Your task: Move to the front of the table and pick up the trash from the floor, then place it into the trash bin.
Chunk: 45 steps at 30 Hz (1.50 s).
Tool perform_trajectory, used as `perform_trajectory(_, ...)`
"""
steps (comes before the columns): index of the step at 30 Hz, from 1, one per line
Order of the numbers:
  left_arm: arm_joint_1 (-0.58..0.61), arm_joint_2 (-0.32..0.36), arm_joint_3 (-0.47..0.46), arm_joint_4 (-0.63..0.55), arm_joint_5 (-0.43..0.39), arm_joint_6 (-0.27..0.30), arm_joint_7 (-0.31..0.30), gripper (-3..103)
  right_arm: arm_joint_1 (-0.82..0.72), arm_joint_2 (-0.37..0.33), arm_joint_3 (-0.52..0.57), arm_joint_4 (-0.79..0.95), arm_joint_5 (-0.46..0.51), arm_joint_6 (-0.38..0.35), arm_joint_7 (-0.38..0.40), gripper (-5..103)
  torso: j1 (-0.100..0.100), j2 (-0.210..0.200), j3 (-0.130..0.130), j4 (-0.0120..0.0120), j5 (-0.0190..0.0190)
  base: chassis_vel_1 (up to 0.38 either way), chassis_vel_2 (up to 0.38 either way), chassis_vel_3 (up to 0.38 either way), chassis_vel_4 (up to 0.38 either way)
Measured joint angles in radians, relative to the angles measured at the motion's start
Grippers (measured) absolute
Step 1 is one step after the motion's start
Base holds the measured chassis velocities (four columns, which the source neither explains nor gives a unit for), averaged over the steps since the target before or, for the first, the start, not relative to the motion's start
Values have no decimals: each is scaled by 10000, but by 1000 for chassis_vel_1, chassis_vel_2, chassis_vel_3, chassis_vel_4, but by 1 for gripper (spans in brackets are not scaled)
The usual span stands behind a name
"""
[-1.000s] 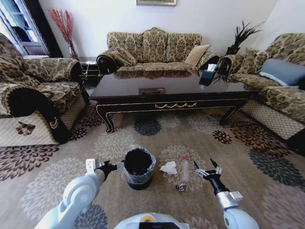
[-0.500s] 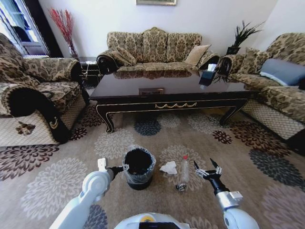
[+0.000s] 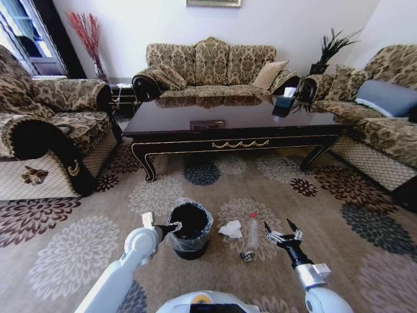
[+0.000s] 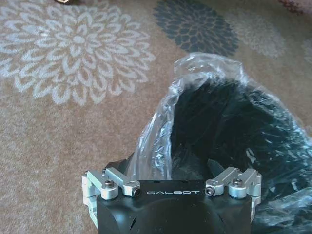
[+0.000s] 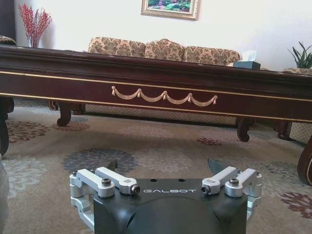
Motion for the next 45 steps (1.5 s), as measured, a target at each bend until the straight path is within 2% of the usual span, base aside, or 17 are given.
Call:
perform_trajectory(2, -31, -5, 17, 47, -29, -1, -35, 95, -3, 1, 0, 0, -2, 8, 0, 100, 0, 0, 0, 0, 0, 0, 0, 0, 0)
perform_trajectory(4, -118, -33, 95, 156, -92, -3, -87, 89, -4, -14, 11, 0, 5, 20, 0, 100, 0, 0, 0, 0, 0, 0, 0, 0, 0)
perform_trajectory(5, -152, -50, 129, 192, -96, -4, -92, 89, -4, -24, 18, 0, 13, 21, 0, 100, 0, 0, 0, 1, -1, 0, 0, 0, 0)
perform_trajectory(6, -204, -69, 186, 257, -98, -6, -92, 83, -4, -37, 24, -1, 23, 24, 0, 100, 0, 0, 0, 0, -1, 0, 0, 0, 0)
perform_trajectory(7, -204, -69, 186, 257, -98, -6, -92, 83, -4, -37, 24, -1, 23, 24, 0, 100, 0, 0, 0, 0, -1, 0, 0, 0, 0)
perform_trajectory(10, -331, -75, 319, 406, -80, -7, -88, 68, -32, 18, 3, 9, -8, 27, 0, 100, 0, 0, 0, 0, -1, 0, 0, 0, 0)
perform_trajectory(12, -355, -73, 321, 446, -75, -8, -90, 68, -43, 53, -17, 20, -52, 34, 0, 100, 0, 0, 0, 1, 1, 0, 0, 0, 0)
perform_trajectory(15, -369, -55, 296, 537, -76, -12, -89, 51, -66, 116, -61, 36, -136, 53, 0, 100, 0, 0, 0, 2, 1, 0, 0, 0, 0)
perform_trajectory(18, -354, -45, 288, 593, -70, -15, -79, 45, -66, 110, -61, 47, -139, 52, 2, 100, 0, 0, 0, 1, 1, 0, 0, 0, 0)
perform_trajectory(21, -308, -67, 269, 654, -40, -19, -32, 28, -41, 68, -37, 60, -101, 52, 17, 100, 0, 0, 0, 1, -2, 0, 0, 0, 0)
perform_trajectory(23, -300, -69, 262, 655, -39, -19, -20, 28, -39, 62, -32, 61, -93, 52, 18, 100, 0, 0, 0, -1, -3, 0, 0, 0, 0)
perform_trajectory(27, -235, 6, 143, 594, -18, -9, -15, 9, -52, 57, -17, 60, -81, 52, 21, 100, 0, 0, 0, 1, 4, 0, 0, 0, 0)
perform_trajectory(35, -12, 151, -80, 438, -17, -1, 76, 4, -51, 62, -17, 27, -83, 58, 21, 100, 1, -1, 1, 0, -2, 0, 0, 0, 0)
perform_trajectory(36, 74, 200, -149, 349, -31, 0, 124, 0, -41, 55, -17, 14, -76, 61, 21, 100, 0, 0, 1, -3, -7, 0, 0, 0, 0)
perform_trajectory(45, 605, 752, -710, -340, -300, -4, -10, 0, 79, -117, -15, -153, 269, 42, 29, 100, 0, 0, 0, 0, -2, 0, 0, 0, 0)
